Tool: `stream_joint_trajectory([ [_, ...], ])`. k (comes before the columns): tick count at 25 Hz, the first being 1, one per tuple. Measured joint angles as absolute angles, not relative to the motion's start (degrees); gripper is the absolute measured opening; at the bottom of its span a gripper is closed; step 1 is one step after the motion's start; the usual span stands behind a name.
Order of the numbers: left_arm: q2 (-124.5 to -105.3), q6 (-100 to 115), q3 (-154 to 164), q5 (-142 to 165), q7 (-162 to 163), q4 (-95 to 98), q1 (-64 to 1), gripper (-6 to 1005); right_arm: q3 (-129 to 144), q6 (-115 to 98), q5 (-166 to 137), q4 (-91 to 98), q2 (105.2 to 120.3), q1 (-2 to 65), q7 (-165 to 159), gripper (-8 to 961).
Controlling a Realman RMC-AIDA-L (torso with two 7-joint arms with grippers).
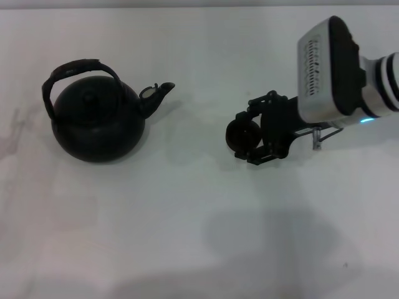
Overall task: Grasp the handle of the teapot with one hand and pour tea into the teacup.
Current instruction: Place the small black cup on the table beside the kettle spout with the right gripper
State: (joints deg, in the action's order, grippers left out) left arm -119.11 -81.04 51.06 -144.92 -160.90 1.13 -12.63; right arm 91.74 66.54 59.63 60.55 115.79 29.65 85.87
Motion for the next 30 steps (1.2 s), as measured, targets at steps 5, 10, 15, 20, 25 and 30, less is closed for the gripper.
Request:
stream_joint_trajectory([
  [5, -119.23, -81.53, 51.07, -144.92, -160.83, 0.77, -12.66, 699, 92.95, 64.09, 59.5, 58.69, 115.86, 30.63, 85.28, 754],
  [10, -119.29, -81.63, 51.07, -144.93, -160.81, 0.63, -12.66, 699, 93.22, 62.95, 59.43, 57.31, 115.84, 30.71, 85.39, 759],
  [15, -119.28, -81.65, 51.07, -144.93, -160.79, 0.61, -12.74, 699, 94.33, 62.1, 59.39, 57.06, 115.72, 30.44, 85.37, 764],
  [20, -119.26, -81.49, 51.13, -144.93, -160.78, 0.61, -12.82, 699, 94.66, 61.29, 59.24, 55.63, 115.72, 30.49, 85.35, 769],
  [25, -119.26, -81.29, 51.15, -144.85, -160.75, 0.61, -12.83, 699, 96.01, 59.63, 59.32, 54.85, 115.76, 30.67, 85.41, 774],
  [30, -119.2, -81.24, 51.16, -144.33, -160.75, 0.61, -12.83, 700, 96.3, 59.2, 59.38, 54.89, 115.75, 30.5, 85.38, 779],
])
